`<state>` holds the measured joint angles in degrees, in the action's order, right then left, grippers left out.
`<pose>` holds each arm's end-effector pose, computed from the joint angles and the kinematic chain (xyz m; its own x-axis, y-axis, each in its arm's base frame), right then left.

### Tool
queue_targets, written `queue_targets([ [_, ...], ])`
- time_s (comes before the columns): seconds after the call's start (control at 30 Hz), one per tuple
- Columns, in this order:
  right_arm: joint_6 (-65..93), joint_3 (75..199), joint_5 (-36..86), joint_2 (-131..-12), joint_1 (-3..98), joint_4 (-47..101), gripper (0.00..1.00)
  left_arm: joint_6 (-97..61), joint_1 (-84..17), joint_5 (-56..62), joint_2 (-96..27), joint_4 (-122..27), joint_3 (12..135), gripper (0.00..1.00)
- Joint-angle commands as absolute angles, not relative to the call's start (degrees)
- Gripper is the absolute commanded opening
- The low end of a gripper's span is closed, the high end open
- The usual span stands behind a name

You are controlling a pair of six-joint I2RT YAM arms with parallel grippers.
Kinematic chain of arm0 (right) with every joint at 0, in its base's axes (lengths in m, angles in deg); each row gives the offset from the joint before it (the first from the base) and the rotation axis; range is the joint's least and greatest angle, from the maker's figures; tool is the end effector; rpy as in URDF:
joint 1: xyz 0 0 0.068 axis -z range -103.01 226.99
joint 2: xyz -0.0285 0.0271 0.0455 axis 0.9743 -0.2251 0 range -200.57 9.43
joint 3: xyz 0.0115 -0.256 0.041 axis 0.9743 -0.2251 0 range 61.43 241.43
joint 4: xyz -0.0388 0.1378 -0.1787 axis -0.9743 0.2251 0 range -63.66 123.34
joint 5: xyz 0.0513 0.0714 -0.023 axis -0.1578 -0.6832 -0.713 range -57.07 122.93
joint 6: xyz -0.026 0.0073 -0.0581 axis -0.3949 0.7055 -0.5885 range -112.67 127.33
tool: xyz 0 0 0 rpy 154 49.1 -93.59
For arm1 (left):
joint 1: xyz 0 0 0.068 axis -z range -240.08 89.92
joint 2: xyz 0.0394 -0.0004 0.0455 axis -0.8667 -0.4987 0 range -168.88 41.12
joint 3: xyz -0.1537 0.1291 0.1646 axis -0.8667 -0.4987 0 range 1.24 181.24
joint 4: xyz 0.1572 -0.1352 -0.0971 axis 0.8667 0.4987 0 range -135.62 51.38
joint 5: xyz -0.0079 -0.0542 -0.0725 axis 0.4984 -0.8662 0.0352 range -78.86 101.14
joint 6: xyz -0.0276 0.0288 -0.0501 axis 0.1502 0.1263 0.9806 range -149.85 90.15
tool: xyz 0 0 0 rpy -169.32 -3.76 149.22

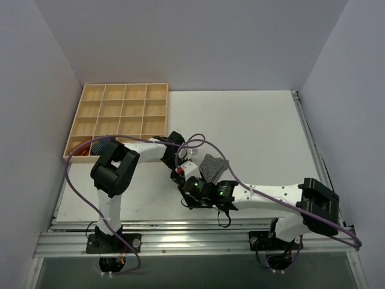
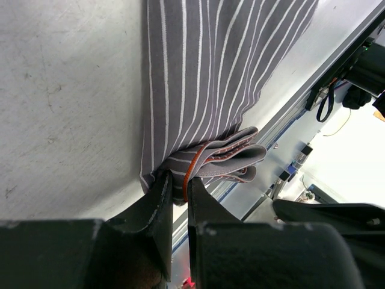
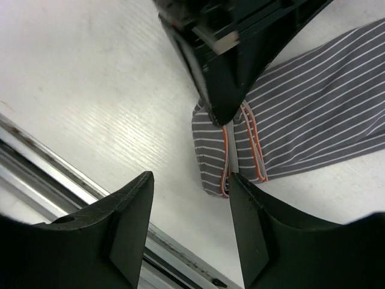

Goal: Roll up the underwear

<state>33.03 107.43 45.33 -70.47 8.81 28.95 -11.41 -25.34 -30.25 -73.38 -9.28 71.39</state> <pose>0.1148 0.2580 0.2196 -0.5645 -0.2708 -0.7797 -0.6634 0.7109 0.2334 0.2557 -0.2172 0.1277 -0.9323 0.3578 0.0530 0.2325 0.7050 -0.6701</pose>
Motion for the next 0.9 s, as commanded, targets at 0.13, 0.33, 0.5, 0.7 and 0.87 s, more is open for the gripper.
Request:
queue_targets([
  [0.13, 28.17, 116.71, 62.63, -82.05, 1.24, 39.69, 0.50, -14.91, -24.93, -24.81, -77.97, -4.67, 74.63, 0.06],
  [0.33, 26.32, 120.75, 66.32, -88.12, -0.09, 43.30, 0.50, -15.61, -25.01, -24.90, -79.38, -2.82, 75.51, 0.06],
  [0.5, 26.40, 123.04, 67.29, -92.52, -0.09, 45.76, 0.50, -16.05, -24.93, -24.63, -79.90, -1.76, 75.95, 0.06],
  [0.7, 26.75, 124.36, 66.94, -95.25, 1.32, 47.08, 0.51, -16.67, -24.93, -24.46, -80.78, -0.09, 76.65, 0.05],
  [0.87, 26.41, 124.80, 65.45, -96.03, 3.34, 47.52, 0.51, -17.72, -25.01, -23.67, -80.87, 1.66, 77.70, 0.05],
])
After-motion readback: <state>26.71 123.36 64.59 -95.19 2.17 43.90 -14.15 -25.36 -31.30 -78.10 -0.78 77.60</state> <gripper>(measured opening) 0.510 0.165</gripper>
